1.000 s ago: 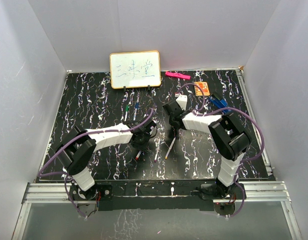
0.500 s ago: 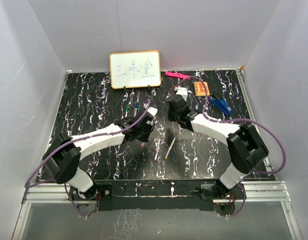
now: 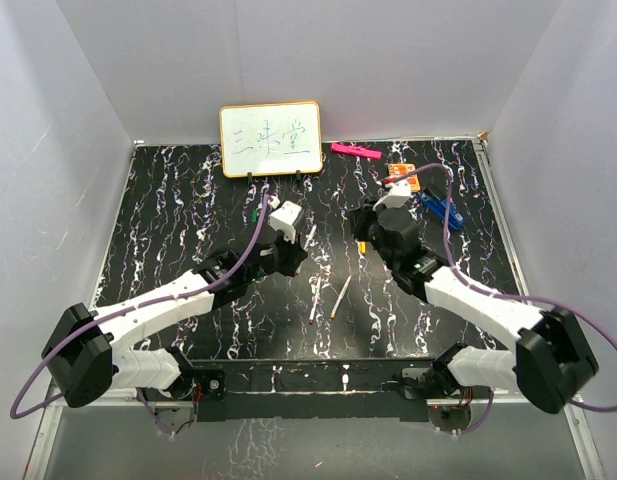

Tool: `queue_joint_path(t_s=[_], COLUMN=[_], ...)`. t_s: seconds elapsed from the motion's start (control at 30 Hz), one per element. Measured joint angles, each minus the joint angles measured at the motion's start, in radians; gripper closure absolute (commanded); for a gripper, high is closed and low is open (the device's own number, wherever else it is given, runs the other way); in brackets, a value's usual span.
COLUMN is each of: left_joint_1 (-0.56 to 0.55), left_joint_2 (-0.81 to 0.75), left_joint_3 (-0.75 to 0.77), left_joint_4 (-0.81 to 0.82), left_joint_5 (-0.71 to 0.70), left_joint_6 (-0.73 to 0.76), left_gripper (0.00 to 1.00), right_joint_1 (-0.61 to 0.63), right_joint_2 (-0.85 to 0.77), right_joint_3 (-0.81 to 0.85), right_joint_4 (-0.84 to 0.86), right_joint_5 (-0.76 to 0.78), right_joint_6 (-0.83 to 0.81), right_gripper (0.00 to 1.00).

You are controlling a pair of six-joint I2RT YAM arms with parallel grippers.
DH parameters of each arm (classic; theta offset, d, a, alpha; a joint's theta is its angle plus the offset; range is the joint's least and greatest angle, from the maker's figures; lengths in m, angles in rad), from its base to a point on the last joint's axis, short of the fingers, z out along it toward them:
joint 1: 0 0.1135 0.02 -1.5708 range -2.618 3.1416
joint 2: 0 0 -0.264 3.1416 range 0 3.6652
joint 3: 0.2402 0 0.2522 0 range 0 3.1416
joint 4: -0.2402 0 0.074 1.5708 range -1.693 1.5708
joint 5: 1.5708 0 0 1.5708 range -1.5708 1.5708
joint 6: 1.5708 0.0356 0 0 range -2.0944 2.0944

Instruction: Insert the pens into the pen caps

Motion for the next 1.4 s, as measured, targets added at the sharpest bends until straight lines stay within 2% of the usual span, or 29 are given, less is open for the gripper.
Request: queue_joint_path(t_s=[0.27, 0.5, 1.4], left_joint_1=[0.0, 0.0, 0.0], left_joint_2=[0.003, 0.063, 0.101], left_joint_3=[-0.057, -0.079, -0.077], left_joint_4=[0.289, 0.466, 0.52], left_joint_5=[0.171, 0.271, 0.331], left_joint_6=[-0.091, -0.193, -0.252], left_gripper=[1.0, 1.0, 1.0], right_joint_1=[0.0, 0.0, 0.0], right_joint_2=[-0.157, -0.193, -0.2], right_joint_3=[-0.094, -0.138, -0.171], right_joint_4=[0.283, 0.389, 0.477], right_joint_5=[-0.093, -0.166, -0.204], right_joint_6=[-0.035, -0.035, -0.026], right_gripper=[1.0, 1.0, 1.0])
